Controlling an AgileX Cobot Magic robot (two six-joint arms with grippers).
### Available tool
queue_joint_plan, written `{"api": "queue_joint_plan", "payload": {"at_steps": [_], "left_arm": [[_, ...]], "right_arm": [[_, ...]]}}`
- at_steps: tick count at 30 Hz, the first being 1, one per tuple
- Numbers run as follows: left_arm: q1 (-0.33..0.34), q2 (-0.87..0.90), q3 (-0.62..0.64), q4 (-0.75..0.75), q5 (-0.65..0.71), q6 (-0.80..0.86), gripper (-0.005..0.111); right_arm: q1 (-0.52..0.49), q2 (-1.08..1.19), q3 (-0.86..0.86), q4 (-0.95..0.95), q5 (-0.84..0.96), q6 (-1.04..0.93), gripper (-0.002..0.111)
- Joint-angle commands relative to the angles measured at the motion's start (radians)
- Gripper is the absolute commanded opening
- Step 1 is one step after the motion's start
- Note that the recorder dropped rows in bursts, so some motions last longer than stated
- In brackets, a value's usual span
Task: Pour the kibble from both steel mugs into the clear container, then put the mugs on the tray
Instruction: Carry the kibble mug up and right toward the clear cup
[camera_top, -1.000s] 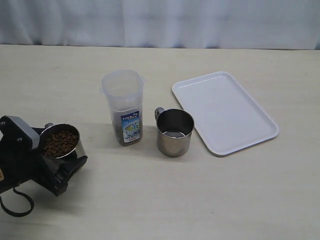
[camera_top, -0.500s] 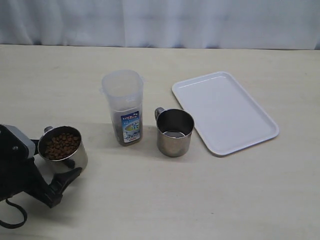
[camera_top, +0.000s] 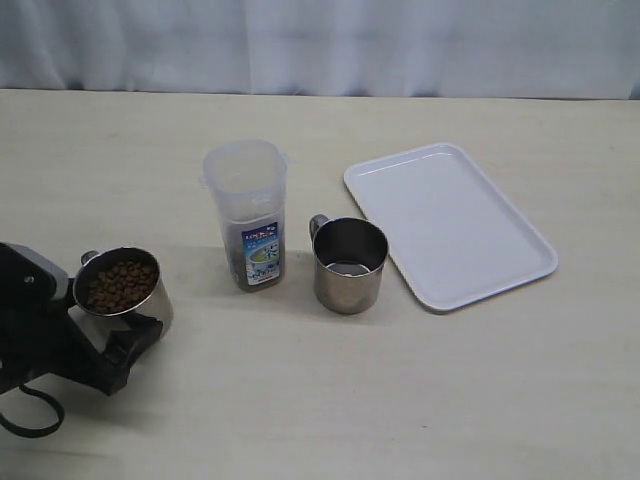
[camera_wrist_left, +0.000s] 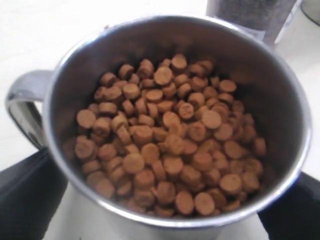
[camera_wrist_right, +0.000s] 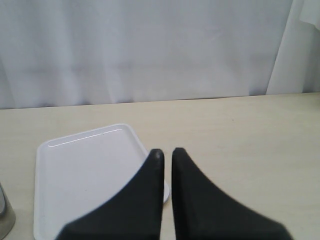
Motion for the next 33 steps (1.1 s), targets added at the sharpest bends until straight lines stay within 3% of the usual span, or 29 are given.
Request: {"api": "queue_joint_plan", "payload": {"at_steps": [1, 4, 6, 21, 26, 33], "left_arm": [[0.001, 0.005, -0.016, -0.028, -0.045, 0.027, 0.098], [0.001, 0.005, -0.05, 0.002, 0.006, -0.002, 0.096], [0.001, 0.005, -0.065, 0.027, 0.021, -0.007, 0.088], [0.001, 0.004, -0.082, -0.045, -0.011, 0.104, 0.0], [0.001, -0.035, -0.082, 0.095, -0.042, 0.132, 0.0], [0.001, -0.138, -0.054, 0.124, -0.074, 0.132, 0.0]], "right_arm": [[0.001, -0.003, 0.003, -0.002, -0.001, -0.006, 0.005], [0.001, -0.003, 0.003, -0.002, -0.001, -0.006, 0.005], [0.001, -0.003, 0.003, -0.002, -0.001, -0.006, 0.005], [0.001, -0.003, 0.003, -0.002, -0.001, -0.006, 0.005], [0.001, -0.003, 0.003, -0.002, -0.001, -0.006, 0.005], [0.001, -0.003, 0.003, -0.002, -0.001, -0.006, 0.005]]}}
